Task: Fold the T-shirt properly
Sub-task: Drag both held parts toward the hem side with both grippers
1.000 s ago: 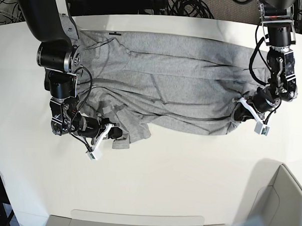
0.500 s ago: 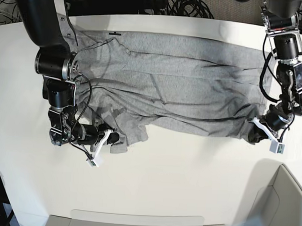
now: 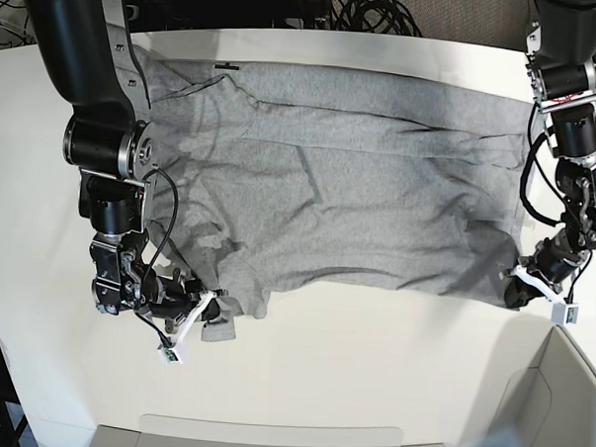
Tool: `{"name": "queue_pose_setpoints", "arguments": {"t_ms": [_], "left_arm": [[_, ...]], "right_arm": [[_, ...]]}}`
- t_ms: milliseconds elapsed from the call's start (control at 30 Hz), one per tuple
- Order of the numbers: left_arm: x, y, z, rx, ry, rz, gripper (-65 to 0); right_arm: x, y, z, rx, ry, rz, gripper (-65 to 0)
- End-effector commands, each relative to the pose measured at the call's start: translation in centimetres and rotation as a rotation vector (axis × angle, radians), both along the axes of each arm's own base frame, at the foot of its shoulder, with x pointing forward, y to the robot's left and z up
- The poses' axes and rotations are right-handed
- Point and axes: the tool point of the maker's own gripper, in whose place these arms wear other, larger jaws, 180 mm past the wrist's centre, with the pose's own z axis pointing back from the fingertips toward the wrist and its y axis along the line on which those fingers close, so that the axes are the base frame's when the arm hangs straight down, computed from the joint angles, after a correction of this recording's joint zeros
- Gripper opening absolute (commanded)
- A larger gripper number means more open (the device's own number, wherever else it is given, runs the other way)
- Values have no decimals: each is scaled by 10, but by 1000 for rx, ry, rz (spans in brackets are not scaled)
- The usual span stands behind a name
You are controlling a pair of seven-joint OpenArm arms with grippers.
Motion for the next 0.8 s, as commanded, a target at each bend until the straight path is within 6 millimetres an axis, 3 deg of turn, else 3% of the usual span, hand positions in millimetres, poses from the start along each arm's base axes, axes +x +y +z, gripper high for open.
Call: {"name": "queue_pose_setpoints", "arguments": {"t_ms": [0, 233, 400, 667, 767], "left_arm": [[15, 9, 31, 7, -92, 13, -632], [18, 15, 31, -15, -135, 50, -632], [21, 23, 26, -44, -149, 91, -632], [32, 18, 25, 50, -113, 56, -632], [29, 18, 20, 53, -93, 52, -633]], "right_arm": [[26, -4, 35, 21, -92, -37, -650], [44, -13, 70, -14, -216, -67, -650], [42, -18, 77, -50, -224, -61, -650], [19, -20, 69, -113, -227, -45, -650], [5, -21, 76, -156, -262, -36, -650]]}}
